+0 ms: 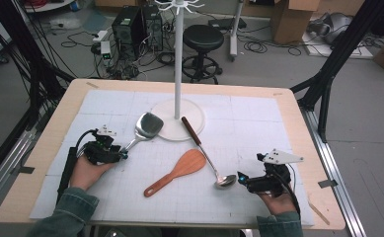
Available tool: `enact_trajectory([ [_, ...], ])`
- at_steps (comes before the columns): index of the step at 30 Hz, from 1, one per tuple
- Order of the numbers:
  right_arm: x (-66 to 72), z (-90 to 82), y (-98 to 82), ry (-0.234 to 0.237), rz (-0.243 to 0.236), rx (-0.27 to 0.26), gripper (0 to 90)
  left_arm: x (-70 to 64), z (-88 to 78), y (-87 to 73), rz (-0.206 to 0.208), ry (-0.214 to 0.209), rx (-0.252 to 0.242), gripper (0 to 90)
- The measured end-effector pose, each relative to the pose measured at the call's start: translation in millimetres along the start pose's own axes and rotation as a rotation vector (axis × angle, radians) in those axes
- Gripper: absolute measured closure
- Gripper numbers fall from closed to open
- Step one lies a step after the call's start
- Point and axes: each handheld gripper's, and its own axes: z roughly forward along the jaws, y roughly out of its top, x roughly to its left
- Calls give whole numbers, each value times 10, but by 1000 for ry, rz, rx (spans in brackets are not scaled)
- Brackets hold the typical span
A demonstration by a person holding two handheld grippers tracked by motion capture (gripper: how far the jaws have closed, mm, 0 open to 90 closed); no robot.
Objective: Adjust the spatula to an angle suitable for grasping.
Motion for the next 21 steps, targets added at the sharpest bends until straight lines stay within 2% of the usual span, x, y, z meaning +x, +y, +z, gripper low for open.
enact_trajectory([
  [8,1,4,4,0,-2,-2,5,-14,36,16,15,14,-5,647],
  [12,2,5,6,-1,-2,-3,5,-51,48,57,37,14,14,731],
  [17,-2,-4,2,-2,0,-5,5,-34,54,76,31,0,20,736],
  [21,-7,-6,0,-1,-2,-6,5,-42,52,75,40,7,20,738],
])
